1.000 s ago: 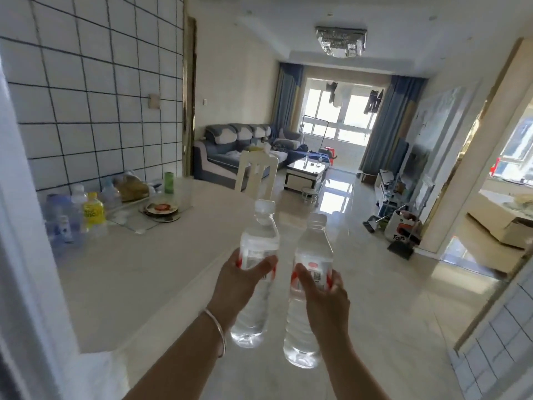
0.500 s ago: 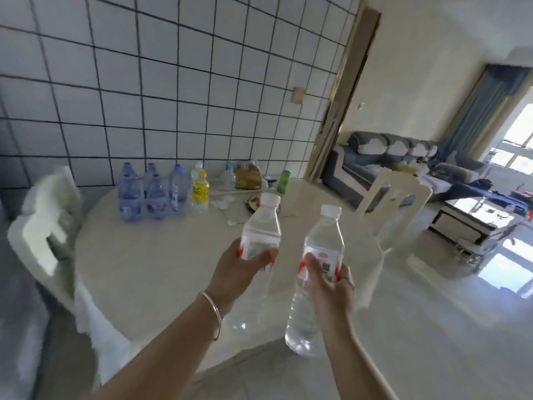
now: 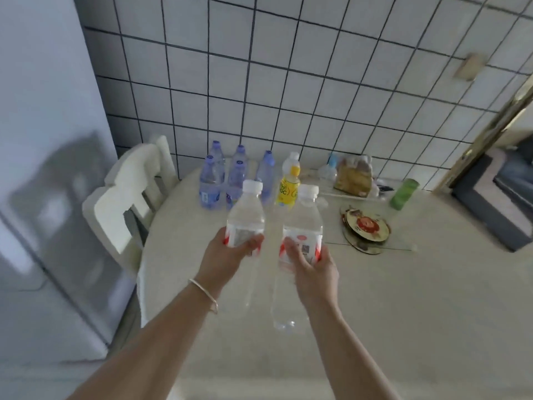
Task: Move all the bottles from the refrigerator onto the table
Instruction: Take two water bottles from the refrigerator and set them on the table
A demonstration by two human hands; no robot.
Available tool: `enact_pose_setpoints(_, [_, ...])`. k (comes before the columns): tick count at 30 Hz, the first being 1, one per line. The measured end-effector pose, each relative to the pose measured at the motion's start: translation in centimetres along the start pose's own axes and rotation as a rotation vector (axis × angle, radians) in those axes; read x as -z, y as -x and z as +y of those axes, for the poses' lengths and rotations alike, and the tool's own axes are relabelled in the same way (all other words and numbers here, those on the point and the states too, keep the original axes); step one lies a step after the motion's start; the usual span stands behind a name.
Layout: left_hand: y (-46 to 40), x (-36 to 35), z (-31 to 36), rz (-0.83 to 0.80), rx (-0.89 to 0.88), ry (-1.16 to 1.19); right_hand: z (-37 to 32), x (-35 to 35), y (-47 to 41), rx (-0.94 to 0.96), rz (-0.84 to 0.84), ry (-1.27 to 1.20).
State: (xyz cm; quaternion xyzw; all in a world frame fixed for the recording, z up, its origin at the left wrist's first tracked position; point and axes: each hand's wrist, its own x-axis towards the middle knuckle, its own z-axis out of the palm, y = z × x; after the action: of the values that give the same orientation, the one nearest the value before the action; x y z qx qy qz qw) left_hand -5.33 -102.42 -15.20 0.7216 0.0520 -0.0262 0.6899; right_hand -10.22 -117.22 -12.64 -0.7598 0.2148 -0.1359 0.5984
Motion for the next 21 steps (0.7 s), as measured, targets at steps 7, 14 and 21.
enact_pose_setpoints(7, [-13.8, 3.0, -2.1, 0.041, -0.006, -0.06, 0.3, -9.9, -12.0, -0.016, -0.17, -0.028])
enact_pose_setpoints(14, [-23.3, 6.0, -5.1, 0.043, 0.003, 0.026, 2.1, -17.2, -20.1, 0.009, -0.288, -0.059])
enact_pose_setpoints(21, [-28.7, 7.7, -8.0, -0.043, -0.014, -0.103, 4.8, -21.1, -24.2, 0.04, -0.37, 0.036])
